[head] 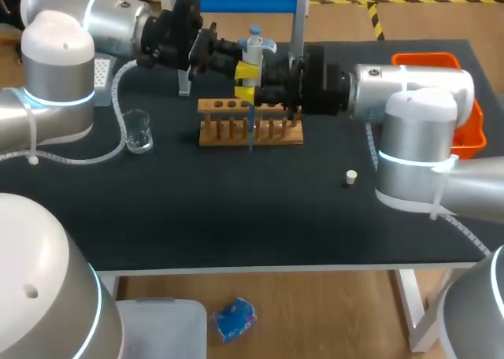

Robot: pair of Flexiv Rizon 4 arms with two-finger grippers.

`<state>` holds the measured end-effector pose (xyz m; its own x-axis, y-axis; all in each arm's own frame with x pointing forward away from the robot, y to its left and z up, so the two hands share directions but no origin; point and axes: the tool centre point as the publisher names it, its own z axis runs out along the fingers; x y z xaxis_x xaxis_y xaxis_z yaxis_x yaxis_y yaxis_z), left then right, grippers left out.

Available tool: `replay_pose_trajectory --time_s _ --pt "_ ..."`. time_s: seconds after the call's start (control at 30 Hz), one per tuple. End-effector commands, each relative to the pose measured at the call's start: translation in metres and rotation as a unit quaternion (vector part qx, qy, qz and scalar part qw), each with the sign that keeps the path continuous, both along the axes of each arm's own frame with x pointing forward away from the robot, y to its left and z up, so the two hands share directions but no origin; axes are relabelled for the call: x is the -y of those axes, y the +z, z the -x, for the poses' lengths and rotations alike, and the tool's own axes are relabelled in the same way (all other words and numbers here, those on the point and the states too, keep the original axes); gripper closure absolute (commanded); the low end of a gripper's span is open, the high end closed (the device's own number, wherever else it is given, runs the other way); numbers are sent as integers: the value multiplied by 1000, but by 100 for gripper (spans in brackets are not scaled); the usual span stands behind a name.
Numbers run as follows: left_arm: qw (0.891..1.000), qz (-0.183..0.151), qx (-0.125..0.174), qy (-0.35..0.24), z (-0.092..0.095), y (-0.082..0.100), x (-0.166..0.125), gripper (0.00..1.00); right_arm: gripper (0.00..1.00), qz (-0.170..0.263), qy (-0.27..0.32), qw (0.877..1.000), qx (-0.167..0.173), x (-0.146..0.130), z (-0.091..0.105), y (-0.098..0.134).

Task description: Invert the test tube, pick up the pipette, mount the tip to pipette, aspirate from beaker and dispense into the tube, eject the tip, return the pipette, and cap with the stopper.

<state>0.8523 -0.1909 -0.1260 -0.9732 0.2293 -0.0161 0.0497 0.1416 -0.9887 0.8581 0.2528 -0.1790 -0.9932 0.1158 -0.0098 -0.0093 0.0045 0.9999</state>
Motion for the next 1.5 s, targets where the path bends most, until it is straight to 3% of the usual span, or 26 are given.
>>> replay_pose_trajectory --time_s 0.03,0.3,0.33,0.37,0.77,1.03,1.3,1.5 --pt "1000 1 1 0 0 1 0 100 100 0 -6 1000 0 4 3 -1" --pt "1000 1 1 0 0 1 0 97 100 0 -4 1000 -3 5 3 -1" --pt "1000 1 1 0 0 1 0 53 100 0 -3 1000 -3 5 3 -2" --pt "1000 1 1 0 0 1 0 0 100 0 0 1000 -4 4 3 -2" --pt "1000 1 1 0 0 1 0 0 100 14 38 999 -3 19 -6 2" --pt "1000 1 1 0 0 1 0 0 100 22 62 998 11 77 -24 17" --pt "1000 1 1 0 0 1 0 0 100 29 38 998 39 161 -46 40" --pt "1000 1 1 0 0 1 0 0 100 20 28 998 45 209 -49 54"
